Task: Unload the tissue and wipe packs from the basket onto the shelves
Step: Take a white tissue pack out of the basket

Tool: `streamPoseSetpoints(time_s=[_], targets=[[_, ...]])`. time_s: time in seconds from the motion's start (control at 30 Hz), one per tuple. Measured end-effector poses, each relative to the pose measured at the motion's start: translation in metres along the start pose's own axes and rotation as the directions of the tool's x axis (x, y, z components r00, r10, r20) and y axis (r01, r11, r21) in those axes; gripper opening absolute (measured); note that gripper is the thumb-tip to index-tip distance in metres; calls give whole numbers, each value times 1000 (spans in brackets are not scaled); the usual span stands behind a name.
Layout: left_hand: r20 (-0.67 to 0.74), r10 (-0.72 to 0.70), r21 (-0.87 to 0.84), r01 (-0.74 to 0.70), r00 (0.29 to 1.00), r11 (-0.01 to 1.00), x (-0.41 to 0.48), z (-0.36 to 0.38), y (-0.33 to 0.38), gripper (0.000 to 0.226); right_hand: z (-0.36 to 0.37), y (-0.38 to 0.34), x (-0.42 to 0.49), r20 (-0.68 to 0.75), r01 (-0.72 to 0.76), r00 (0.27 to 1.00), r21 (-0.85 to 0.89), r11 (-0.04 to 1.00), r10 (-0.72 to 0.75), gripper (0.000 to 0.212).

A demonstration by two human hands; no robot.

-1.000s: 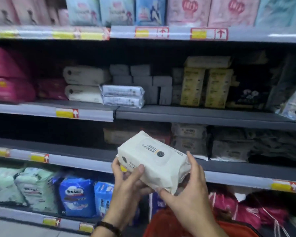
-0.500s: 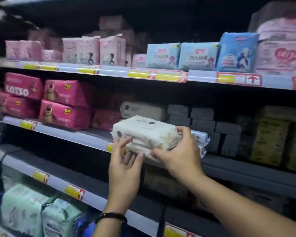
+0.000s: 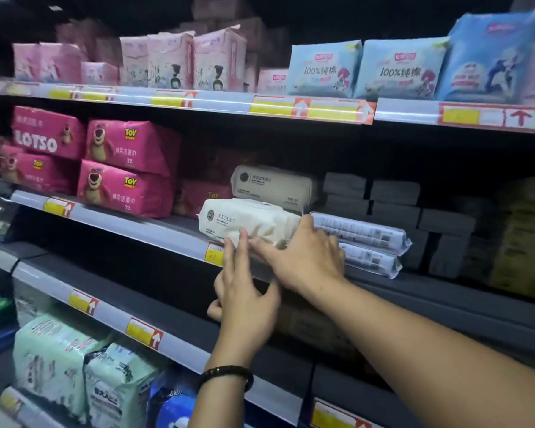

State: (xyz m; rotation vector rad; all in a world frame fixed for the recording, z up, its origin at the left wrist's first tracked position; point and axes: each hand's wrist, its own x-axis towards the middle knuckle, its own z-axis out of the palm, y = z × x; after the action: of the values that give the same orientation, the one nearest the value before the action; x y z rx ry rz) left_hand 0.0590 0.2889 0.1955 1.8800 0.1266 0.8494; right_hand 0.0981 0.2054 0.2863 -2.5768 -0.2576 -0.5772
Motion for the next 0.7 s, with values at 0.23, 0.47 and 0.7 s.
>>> streamPoseSetpoints(time_s=[0.23, 0.47, 0.7], targets=[[-8, 44, 10, -43, 999, 999, -24, -5, 15, 103, -51, 60, -55, 41, 212, 977, -106, 971, -209, 66], [550, 91, 212, -245, 830, 946, -138, 37, 48, 37, -111, 181, -161, 274, 252, 935, -75, 965, -223, 26], [960, -72, 166, -340, 271, 926, -294, 119, 33, 34, -105, 348, -293, 623, -72, 774, -91, 993, 113, 27]])
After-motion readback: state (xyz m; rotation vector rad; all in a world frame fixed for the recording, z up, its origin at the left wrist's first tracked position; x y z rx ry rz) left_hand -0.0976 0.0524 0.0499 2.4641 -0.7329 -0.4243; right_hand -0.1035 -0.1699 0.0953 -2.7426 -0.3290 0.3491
